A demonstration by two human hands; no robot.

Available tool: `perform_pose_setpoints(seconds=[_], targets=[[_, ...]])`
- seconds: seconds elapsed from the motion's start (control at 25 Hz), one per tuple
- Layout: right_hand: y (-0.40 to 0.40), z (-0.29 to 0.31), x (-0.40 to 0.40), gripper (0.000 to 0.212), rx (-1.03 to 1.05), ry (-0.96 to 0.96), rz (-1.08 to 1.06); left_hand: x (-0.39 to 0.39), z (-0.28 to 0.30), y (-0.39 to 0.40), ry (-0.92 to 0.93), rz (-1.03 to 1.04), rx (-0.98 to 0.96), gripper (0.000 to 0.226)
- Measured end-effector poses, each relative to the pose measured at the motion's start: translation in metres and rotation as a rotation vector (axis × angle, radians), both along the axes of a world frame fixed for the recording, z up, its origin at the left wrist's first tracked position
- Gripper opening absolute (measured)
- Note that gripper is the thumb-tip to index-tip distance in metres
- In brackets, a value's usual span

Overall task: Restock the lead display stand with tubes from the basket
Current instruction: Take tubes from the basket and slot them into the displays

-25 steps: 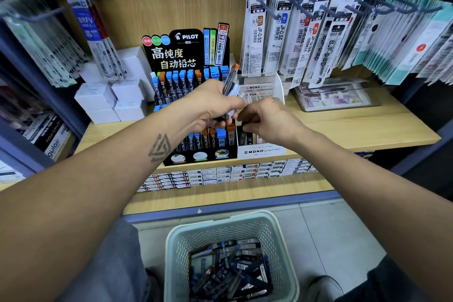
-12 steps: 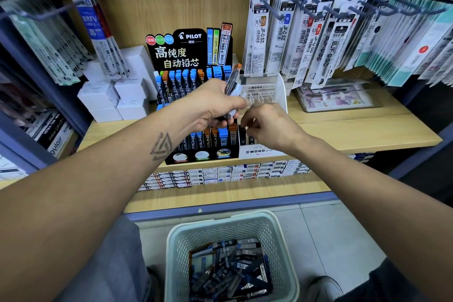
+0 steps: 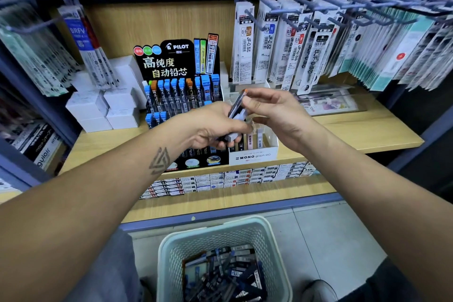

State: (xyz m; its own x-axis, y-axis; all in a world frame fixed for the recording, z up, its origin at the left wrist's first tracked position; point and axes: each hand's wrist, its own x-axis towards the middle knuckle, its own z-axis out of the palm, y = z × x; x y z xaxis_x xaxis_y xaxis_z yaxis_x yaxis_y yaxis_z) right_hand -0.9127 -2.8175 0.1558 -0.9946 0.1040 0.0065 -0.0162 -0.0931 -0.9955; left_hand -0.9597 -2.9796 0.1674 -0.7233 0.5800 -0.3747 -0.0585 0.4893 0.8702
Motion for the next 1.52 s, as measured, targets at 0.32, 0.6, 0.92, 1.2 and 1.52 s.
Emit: perform_pose_setpoints(seconds=[0.32,0.6,0.92,1.2,1.52], targets=[[0.012,0.003,-0.004,0.015,-0.262,-0.056,-0.112,0.005,-0.006,0.007,-0.024,-0.026,0.000,0.014],[0.004,0.007,-0.011,0.021,-0.358,-0.010,-0.159,-0.003,0.011,-0.017,-0.027,0.036,-0.007,0.015],[-0.014,0.007,-0.019,0.013,0.194,0.153,-0.146,-0.024,0.032,-0.073,0.048,0.393,0.106,0.017],[-0.023,0.002,-0.018,0.017,0.695,0.294,-0.143,-0.023,0.033,-0.062,0.089,0.381,0.131,0.016],[-0.026,-0.008,-0.023,0.017,0.817,0.235,0.015,-0.019,0.034,-0.059,0.093,0.354,0.108,0.013]])
